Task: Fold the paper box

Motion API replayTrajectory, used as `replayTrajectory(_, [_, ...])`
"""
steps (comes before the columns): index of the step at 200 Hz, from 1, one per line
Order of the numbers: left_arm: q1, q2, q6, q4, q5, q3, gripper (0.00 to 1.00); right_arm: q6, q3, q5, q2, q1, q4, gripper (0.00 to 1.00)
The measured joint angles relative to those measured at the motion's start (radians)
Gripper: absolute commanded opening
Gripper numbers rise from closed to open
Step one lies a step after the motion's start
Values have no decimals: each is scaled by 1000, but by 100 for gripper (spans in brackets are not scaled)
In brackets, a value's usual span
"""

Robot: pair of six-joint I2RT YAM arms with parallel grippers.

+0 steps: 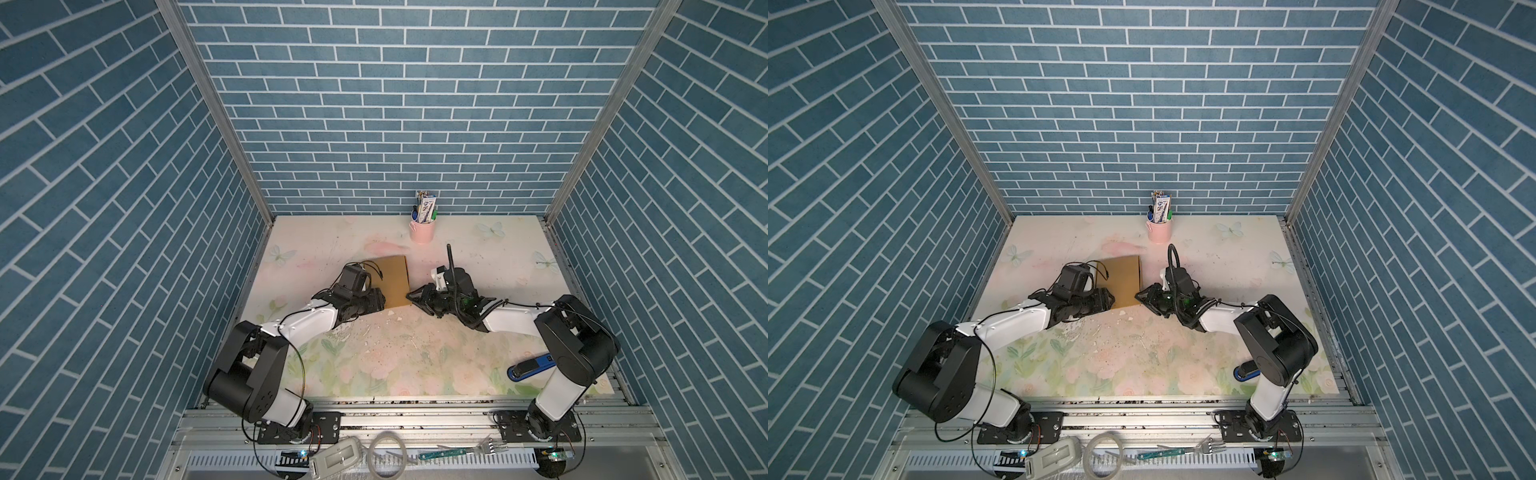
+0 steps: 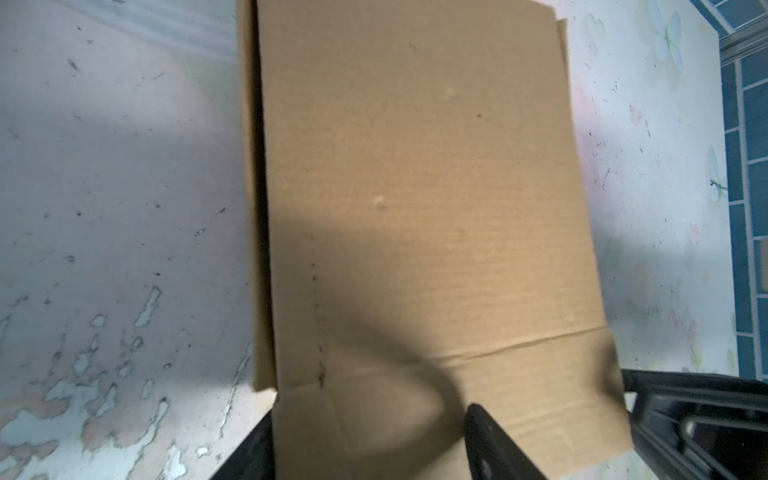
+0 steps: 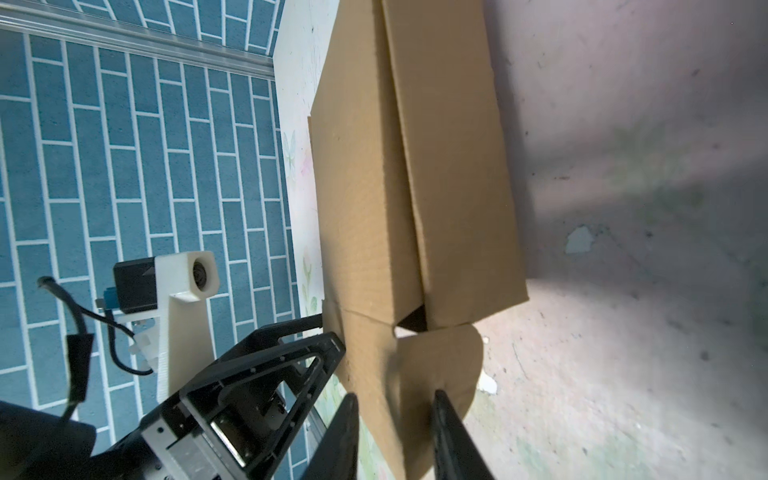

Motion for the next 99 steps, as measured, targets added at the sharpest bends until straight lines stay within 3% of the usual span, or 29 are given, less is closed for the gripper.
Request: replayTrajectory(99, [3, -8, 18, -18, 0, 0, 69, -32, 0, -7, 60, 17, 4, 30])
